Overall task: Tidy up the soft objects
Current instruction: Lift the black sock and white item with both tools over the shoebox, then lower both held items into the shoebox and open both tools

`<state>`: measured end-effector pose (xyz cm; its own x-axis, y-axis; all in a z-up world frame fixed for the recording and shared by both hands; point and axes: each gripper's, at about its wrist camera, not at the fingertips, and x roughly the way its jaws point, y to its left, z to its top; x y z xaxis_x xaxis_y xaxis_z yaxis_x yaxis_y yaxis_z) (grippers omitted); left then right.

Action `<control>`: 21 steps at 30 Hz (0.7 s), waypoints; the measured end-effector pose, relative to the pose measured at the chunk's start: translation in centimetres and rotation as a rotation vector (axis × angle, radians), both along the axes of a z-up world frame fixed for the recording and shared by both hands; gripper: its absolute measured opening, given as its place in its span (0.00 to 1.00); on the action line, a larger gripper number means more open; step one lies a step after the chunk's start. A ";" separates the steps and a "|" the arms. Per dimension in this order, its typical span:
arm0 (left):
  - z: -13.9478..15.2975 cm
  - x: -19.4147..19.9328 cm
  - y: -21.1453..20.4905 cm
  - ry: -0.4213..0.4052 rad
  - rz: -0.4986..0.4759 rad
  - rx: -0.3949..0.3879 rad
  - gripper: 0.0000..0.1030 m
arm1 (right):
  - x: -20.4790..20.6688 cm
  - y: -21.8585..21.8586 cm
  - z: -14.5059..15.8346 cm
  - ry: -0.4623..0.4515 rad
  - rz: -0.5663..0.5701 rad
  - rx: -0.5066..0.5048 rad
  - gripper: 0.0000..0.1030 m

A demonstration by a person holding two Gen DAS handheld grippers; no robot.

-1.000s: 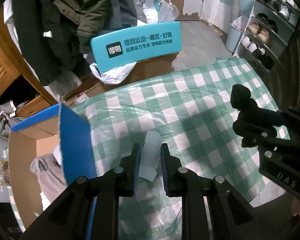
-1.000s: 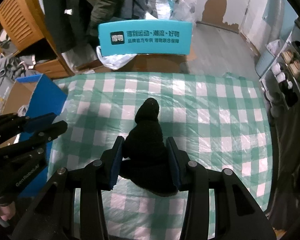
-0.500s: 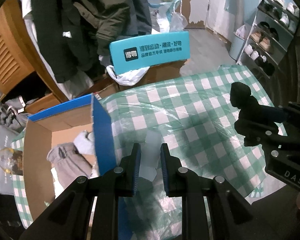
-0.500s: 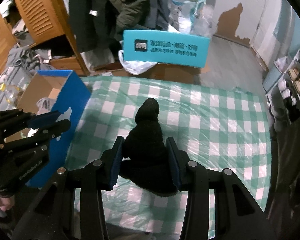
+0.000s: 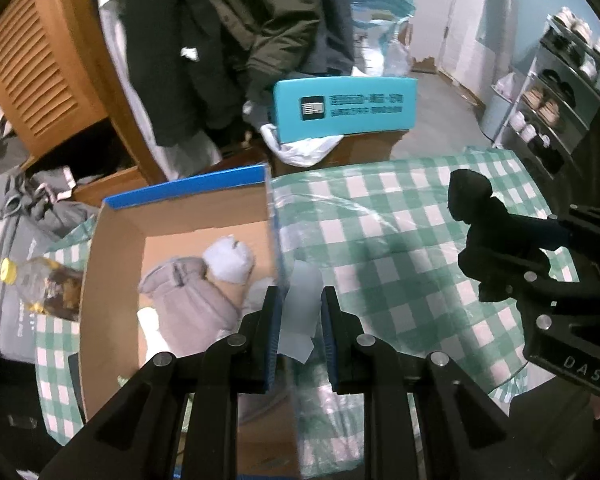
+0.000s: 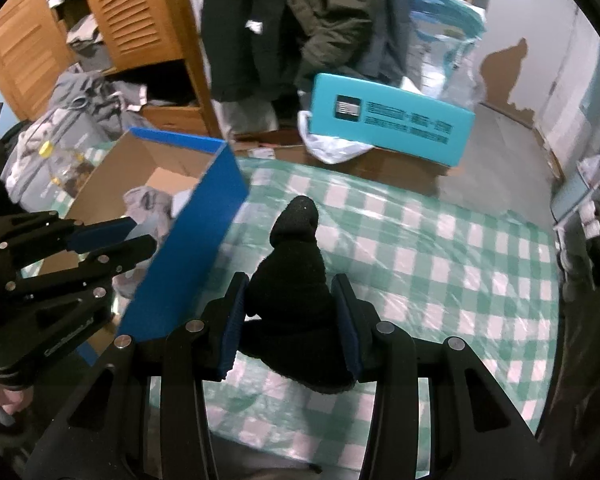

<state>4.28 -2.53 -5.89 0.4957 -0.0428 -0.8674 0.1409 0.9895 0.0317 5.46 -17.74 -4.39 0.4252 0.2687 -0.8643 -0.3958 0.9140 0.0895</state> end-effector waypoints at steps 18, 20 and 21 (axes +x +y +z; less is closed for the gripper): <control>-0.3 -1.7 7.8 0.009 0.130 -0.021 0.19 | -0.1 8.5 -0.3 0.018 0.141 0.006 0.41; -0.6 -1.8 8.5 0.013 0.143 -0.021 0.19 | -0.1 9.2 -0.4 0.023 0.150 0.010 0.41; -0.7 -1.8 8.9 0.016 0.151 -0.024 0.19 | 0.0 9.6 -0.5 0.028 0.155 0.013 0.41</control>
